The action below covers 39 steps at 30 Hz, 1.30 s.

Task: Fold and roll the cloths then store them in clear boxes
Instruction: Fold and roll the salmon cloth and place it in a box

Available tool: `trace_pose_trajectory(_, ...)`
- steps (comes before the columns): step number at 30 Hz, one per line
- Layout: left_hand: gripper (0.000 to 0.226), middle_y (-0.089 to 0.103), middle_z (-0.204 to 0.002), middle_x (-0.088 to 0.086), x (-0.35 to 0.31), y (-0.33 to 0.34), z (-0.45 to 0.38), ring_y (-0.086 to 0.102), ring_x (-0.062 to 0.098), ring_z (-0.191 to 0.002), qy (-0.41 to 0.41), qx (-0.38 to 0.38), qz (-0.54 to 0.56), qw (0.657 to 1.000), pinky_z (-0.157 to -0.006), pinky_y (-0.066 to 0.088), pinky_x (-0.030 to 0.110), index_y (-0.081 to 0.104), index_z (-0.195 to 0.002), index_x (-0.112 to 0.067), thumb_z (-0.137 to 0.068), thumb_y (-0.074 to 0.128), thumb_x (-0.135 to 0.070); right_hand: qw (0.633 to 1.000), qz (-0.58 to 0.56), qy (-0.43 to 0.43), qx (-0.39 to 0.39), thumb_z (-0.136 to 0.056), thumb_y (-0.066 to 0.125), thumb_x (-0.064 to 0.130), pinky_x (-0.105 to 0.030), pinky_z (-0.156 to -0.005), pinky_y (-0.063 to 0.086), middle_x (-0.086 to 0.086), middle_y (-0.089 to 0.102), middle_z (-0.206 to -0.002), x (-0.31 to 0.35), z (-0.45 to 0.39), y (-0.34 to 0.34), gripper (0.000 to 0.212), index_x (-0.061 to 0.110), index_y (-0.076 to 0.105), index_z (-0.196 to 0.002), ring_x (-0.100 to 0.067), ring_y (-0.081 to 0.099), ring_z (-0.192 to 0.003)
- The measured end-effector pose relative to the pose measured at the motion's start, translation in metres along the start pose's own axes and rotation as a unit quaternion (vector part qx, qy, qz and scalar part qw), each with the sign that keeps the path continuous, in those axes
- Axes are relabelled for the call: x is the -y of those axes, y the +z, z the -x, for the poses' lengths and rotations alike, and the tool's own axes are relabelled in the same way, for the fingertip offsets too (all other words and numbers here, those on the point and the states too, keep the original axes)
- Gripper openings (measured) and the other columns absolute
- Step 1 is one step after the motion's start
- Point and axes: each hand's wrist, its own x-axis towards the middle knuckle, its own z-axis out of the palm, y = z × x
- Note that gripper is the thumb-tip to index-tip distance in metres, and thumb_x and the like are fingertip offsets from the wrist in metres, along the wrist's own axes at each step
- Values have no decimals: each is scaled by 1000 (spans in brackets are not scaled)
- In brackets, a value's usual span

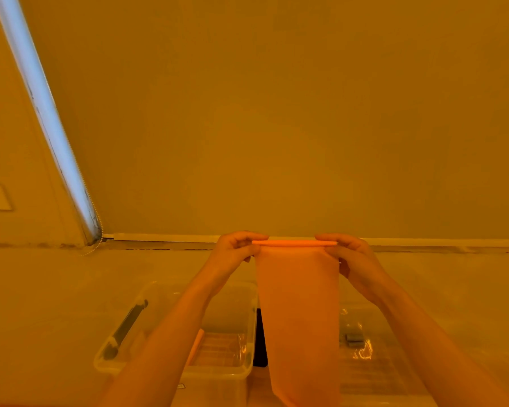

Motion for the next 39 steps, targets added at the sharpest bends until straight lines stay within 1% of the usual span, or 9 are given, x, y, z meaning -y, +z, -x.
trace_pose_trajectory(6, 16, 68, -77, -12, -3, 3, 1, 56, -6, -64, 20, 5, -22, 1000, -59, 43, 13, 72, -96, -23, -85, 65, -15, 1000, 11, -19, -4, -87, 59, 12, -28, -68, 48, -1, 70, -87, 0, 4, -2, 14, 15, 71, -94, -14, 60, -80)
trace_pose_trajectory(11, 23, 70, -83, -8, -3, 4, 1, 61, -6, -67, 2, 10, -50, 999, -62, 44, 14, 67, -105, -25, -84, 66, -16, 999, 31, -16, 8, -86, 62, 11, -28, -70, 54, -5, 72, -96, -1, 4, -8, 28, 18, 65, -112, -16, 68, -86)
trace_pose_trajectory(15, 9, 67, -69, -8, -1, 5, 0, 54, 3, -60, 7, 5, -56, 998, -57, 39, 19, 69, -89, -23, -85, 66, -15, 999, 41, -19, -3, -87, 60, 9, -22, -63, 54, -2, 71, -83, -1, 6, -8, 16, 11, 69, -101, -12, 66, -76)
trace_pose_trajectory(18, 7, 63, -61, -8, -1, 9, 2, 54, 1, -55, 5, 17, -53, 998, -53, 38, 19, 66, -89, -22, -89, 62, -16, 998, 54, -30, 2, -89, 59, 12, -23, -61, 54, -3, 69, -81, 1, 8, -8, 13, 14, 68, -98, -13, 64, -73)
trace_pose_trajectory(25, 22, 61, -70, -5, -2, 12, 3, 49, 7, -63, 16, 10, 28, 999, -56, 40, 17, 72, -96, -26, -88, 61, -9, 999, 40, -35, 9, -90, 57, 11, -21, -55, 50, -5, 67, -78, 4, 12, -10, 19, 17, 68, -105, -12, 62, -68)
trace_pose_trajectory(29, 28, 66, -74, -10, -8, 12, 4, 51, 6, -68, 1, 14, 52, 999, -60, 40, 19, 74, -88, -24, -86, 58, -1, 1000, 9, -25, 0, -88, 55, 2, -24, -62, 49, -4, 66, -89, 3, 10, -10, 24, 18, 70, -98, -13, 60, -77)
trace_pose_trajectory(34, 14, 68, -78, -11, -9, 12, 6, 54, 0, -67, 11, 4, 3, 1000, -59, 42, 14, 73, -94, -23, -87, 63, -16, 999, 10, -36, -14, -81, 64, 17, -29, -67, 49, -4, 70, -88, 3, 12, -5, 14, 17, 72, -92, -15, 61, -80)
trace_pose_trajectory(37, 24, 70, -74, -11, -7, 9, 8, 58, -2, -67, 16, 14, -17, 1000, -60, 43, 14, 67, -107, -27, -85, 66, -16, 999, 23, -37, -9, -86, 62, 8, -26, -66, 52, -4, 71, -86, 1, 12, -6, 20, 18, 69, -101, -15, 64, -78)
trace_pose_trajectory(39, 26, 72, -83, -5, -6, 8, 9, 63, 1, -73, 4, 13, -24, 1000, -63, 45, 17, 66, -107, -26, -83, 68, -15, 999, 25, -29, -5, -86, 61, 7, -30, -73, 53, -5, 71, -93, 0, 13, -8, 28, 18, 65, -111, -16, 66, -82)
